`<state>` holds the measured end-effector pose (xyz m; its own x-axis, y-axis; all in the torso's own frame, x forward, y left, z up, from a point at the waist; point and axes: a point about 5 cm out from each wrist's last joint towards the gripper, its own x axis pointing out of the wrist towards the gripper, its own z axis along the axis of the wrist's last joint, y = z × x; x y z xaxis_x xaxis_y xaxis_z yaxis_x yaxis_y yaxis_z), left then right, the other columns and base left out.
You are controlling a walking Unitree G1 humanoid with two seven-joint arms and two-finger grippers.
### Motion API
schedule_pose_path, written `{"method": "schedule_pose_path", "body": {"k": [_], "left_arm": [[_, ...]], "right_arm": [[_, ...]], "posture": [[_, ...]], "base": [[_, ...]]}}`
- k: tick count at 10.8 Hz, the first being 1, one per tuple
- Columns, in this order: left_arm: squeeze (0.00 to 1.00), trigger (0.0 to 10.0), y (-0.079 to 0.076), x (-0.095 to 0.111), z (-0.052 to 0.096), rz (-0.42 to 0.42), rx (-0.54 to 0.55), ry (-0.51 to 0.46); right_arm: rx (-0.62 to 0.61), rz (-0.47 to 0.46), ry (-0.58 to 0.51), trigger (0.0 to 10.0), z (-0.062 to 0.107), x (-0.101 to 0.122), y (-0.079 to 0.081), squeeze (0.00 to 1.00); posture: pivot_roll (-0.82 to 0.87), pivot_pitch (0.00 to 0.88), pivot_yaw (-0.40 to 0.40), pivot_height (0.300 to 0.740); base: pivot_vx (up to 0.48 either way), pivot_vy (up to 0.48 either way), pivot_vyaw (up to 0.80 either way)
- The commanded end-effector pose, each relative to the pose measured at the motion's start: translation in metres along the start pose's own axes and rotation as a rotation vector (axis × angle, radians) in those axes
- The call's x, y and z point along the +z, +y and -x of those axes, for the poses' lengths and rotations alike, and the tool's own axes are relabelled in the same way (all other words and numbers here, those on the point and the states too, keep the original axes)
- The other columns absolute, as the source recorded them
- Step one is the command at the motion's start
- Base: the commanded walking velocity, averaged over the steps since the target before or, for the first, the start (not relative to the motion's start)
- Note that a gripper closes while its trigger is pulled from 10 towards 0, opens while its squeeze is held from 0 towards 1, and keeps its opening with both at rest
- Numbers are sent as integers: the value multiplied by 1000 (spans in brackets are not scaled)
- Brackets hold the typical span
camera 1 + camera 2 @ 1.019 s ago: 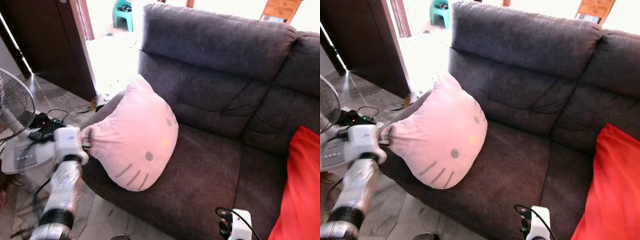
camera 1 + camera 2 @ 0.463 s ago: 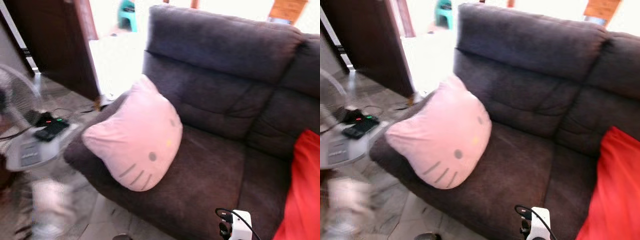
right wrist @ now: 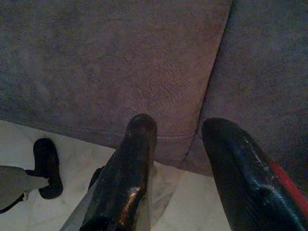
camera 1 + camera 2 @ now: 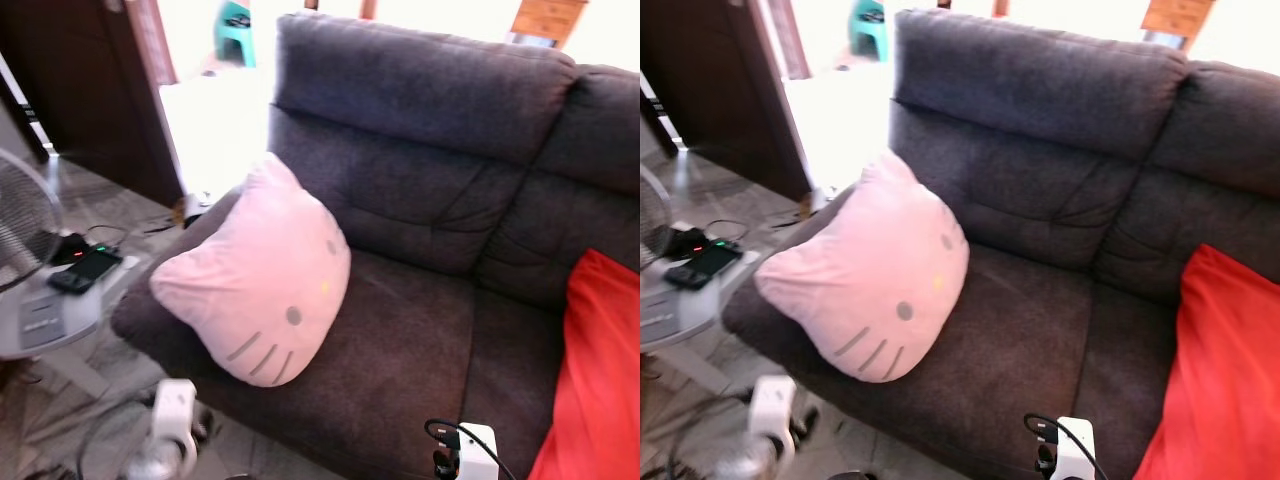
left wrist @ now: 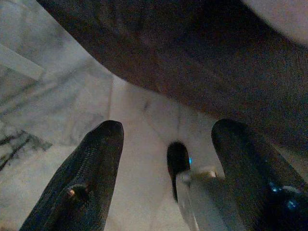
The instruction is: Move the pillow to the sofa from floor
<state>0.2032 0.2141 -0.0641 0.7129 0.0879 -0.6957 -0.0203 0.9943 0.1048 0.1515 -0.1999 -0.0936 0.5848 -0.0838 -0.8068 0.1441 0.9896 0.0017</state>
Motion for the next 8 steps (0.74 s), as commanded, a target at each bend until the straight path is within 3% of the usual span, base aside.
{"method": "schedule_pose_path", "body": {"k": [1, 2, 8], "left_arm": [[0, 10000, -2, -15, 3, -25, -14, 61], [0, 10000, -6, -25, 6, 4, -14, 94], [0, 10000, -4, -38, 11, 42, 23, 136]], "right_arm": [[-9, 12, 18, 10000, 1, -3, -3, 0], [-5, 5, 22, 10000, 1, -4, -3, 0], [3, -1, 32, 10000, 1, -5, -4, 0]], "posture": [[99, 71, -53, 740], [94, 73, -57, 740], [93, 54, -61, 740]], "base": [[0, 0, 0], [0, 0, 0], [0, 0, 0]]}}
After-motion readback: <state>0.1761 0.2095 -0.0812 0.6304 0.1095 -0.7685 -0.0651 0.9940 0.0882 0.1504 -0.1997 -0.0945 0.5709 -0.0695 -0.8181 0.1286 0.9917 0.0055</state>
